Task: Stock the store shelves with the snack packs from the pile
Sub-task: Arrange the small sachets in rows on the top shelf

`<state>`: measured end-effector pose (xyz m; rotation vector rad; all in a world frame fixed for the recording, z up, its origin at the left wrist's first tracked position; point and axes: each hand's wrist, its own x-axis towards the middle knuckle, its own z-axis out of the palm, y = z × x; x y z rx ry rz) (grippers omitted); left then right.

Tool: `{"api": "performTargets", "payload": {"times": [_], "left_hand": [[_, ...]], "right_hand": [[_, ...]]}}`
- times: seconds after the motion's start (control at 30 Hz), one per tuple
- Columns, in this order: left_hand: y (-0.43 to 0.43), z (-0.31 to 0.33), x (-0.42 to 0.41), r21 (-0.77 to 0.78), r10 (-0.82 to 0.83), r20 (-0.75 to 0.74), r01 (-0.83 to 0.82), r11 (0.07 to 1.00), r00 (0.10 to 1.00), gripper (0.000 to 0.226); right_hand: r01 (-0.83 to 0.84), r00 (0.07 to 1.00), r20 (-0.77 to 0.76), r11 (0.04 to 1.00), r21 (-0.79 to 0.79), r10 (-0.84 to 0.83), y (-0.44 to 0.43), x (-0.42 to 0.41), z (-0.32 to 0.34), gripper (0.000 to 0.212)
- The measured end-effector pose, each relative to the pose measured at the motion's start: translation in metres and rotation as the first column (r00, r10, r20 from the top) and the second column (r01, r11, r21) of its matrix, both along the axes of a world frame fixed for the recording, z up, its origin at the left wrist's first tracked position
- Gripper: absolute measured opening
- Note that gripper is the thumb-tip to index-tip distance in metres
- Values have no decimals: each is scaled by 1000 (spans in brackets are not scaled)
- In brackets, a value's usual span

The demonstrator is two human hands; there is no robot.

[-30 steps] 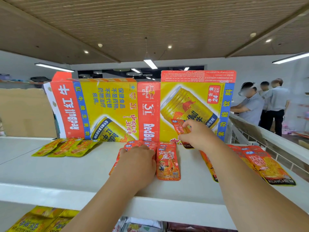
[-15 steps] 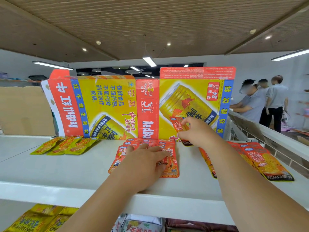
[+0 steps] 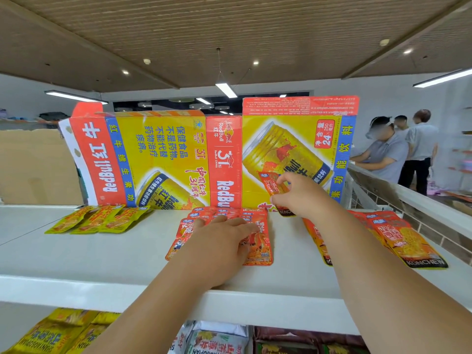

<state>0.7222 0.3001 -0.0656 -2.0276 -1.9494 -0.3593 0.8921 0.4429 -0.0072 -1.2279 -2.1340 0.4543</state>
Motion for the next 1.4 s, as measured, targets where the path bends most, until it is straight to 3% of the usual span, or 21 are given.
{"api": "performTargets", "payload": {"times": [0.3,0.53,0.77,1.1,1.4], "left_hand": [[13,27,15,111,-165,50,159,981,985,51],[63,65,59,52,-307,102,303,952,946,50],[109,74,110,7,-392,162,397,918,905,43],[127,62,104,50,-387,332,393,918,860,33],[133,63,82,-36,-297,383,335,941,875,29]], "right_hand": [[82,986,-151,994,79,-69,-14,32,18,44],[211,975,-92,974,79,-204,-34,98,8,41],[355,929,-137,933,57,-345,-50,152,-10,34],[375,926,4,917,136,-379,-67,131,-34,35],[324,904,200,911,254,-378,-75,84,-51,33]]}}
